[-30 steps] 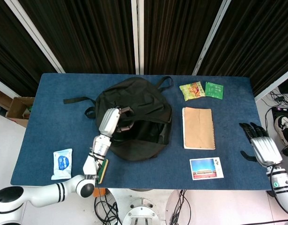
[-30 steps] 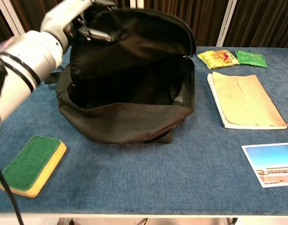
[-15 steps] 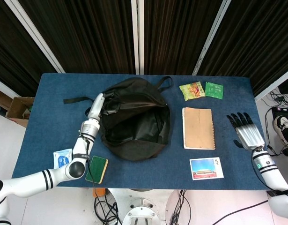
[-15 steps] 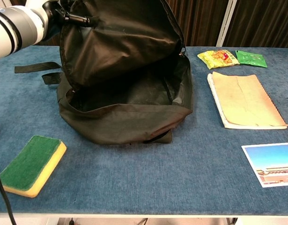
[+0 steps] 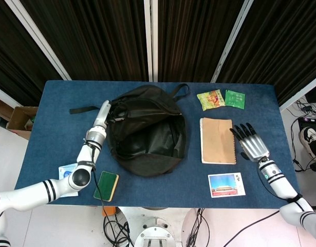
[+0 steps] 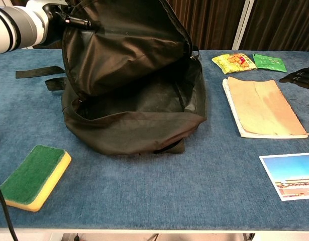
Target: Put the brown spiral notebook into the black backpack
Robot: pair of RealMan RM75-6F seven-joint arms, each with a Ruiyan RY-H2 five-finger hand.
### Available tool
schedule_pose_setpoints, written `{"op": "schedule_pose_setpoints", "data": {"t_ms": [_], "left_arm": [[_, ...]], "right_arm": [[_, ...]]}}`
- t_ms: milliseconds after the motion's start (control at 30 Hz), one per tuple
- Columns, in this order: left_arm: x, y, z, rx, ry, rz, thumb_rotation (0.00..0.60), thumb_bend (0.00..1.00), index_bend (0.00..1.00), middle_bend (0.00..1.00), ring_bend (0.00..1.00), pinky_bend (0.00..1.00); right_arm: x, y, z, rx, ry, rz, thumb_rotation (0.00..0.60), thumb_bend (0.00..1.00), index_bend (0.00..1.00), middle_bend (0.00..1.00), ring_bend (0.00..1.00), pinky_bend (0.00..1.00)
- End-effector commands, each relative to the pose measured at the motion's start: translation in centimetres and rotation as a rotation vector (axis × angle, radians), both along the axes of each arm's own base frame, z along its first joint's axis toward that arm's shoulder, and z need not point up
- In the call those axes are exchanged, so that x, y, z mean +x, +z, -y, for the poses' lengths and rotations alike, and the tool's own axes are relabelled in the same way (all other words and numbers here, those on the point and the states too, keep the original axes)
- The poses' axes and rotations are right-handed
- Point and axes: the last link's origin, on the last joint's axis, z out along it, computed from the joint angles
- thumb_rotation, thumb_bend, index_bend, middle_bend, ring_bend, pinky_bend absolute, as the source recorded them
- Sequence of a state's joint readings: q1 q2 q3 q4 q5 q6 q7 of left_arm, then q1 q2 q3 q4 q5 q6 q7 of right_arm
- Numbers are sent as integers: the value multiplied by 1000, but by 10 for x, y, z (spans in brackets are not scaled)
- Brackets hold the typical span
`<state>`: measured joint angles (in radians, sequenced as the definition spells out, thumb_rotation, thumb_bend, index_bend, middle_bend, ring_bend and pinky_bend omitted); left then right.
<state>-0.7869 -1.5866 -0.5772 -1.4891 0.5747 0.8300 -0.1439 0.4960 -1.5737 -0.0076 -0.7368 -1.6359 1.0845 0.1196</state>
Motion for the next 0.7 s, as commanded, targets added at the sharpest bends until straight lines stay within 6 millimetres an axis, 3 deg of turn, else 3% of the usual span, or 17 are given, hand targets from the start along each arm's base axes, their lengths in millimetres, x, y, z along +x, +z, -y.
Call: {"op": "schedule_pose_setpoints", "data": {"t_ms": [33, 467, 700], "left_arm": [[-2, 1, -3, -14, 9, -3, 600, 480, 657, 675, 544, 344], [-10, 5, -13, -57, 54, -14, 600, 479, 650, 659, 540, 322], [-21, 8, -19, -57, 94, -19, 600, 478, 650, 653, 537, 322]], "right_arm": [[13, -14, -1, 30, 73, 21, 600, 176, 0, 66, 0, 30], [74, -68, -1, 157, 277, 77, 600, 176, 0, 68, 0, 6], [73, -49, -4, 137, 279, 87, 600, 176, 9, 125, 0, 68]]}}
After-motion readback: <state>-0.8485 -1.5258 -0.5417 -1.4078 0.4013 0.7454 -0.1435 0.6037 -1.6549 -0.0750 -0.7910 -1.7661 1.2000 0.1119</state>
